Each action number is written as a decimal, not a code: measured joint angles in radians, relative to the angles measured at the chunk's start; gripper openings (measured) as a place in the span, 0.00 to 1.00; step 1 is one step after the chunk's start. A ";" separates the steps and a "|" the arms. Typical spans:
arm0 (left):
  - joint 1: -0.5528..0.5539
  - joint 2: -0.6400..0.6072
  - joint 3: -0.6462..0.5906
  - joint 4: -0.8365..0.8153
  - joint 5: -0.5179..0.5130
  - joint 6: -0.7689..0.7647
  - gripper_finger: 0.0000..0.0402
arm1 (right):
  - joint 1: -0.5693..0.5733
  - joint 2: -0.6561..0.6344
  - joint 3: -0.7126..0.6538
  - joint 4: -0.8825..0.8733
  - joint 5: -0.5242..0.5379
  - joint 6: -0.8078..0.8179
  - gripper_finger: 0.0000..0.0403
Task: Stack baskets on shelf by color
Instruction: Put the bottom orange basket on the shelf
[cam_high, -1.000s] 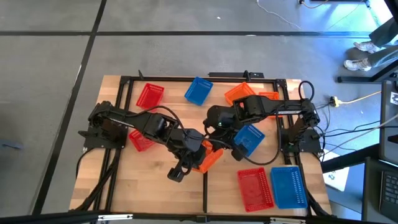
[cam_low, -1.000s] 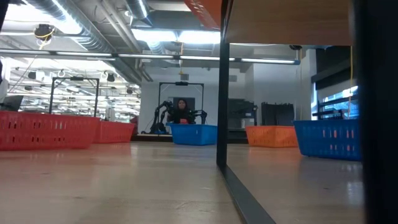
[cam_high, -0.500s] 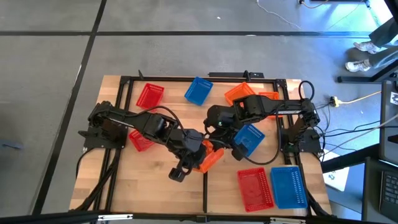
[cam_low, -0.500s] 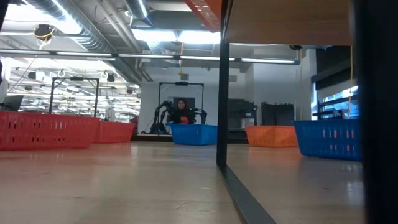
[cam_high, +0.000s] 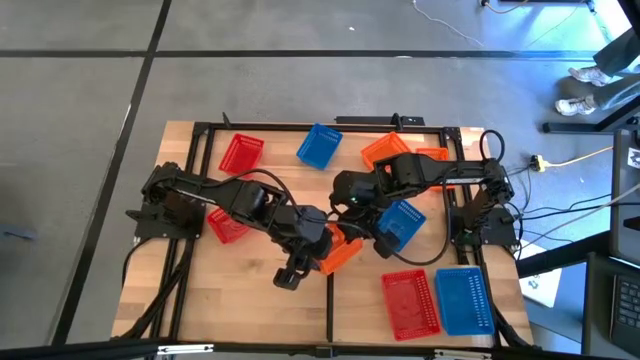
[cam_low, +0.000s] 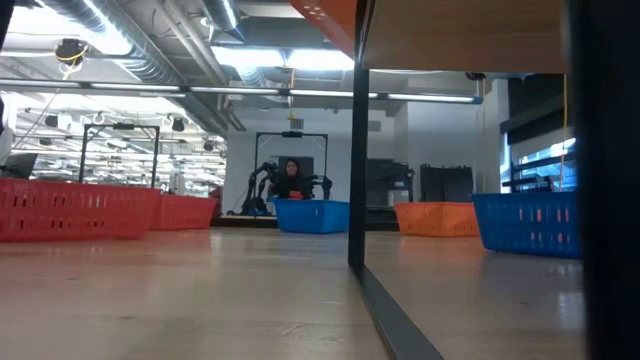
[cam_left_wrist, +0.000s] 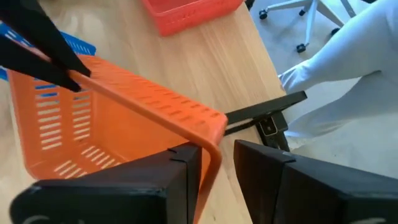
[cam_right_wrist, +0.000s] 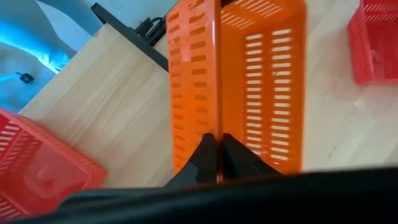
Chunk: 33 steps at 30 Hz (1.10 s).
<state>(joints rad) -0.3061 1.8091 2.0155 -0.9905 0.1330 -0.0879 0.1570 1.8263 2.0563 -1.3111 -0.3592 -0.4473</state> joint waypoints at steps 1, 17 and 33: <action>0.000 0.000 0.000 0.000 0.001 0.018 0.21 | 0.000 0.000 0.000 -0.002 0.000 0.000 0.00; -0.003 -0.065 -0.003 -0.057 -0.167 0.038 0.21 | -0.001 -0.003 0.005 -0.033 0.053 0.001 0.00; -0.022 -0.085 0.000 -0.104 -0.141 -0.052 0.21 | 0.025 -0.003 0.144 -0.177 0.058 -0.034 0.00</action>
<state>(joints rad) -0.3282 1.7242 2.0151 -1.0946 -0.0075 -0.1395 0.1824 1.8233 2.2001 -1.4878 -0.3013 -0.4815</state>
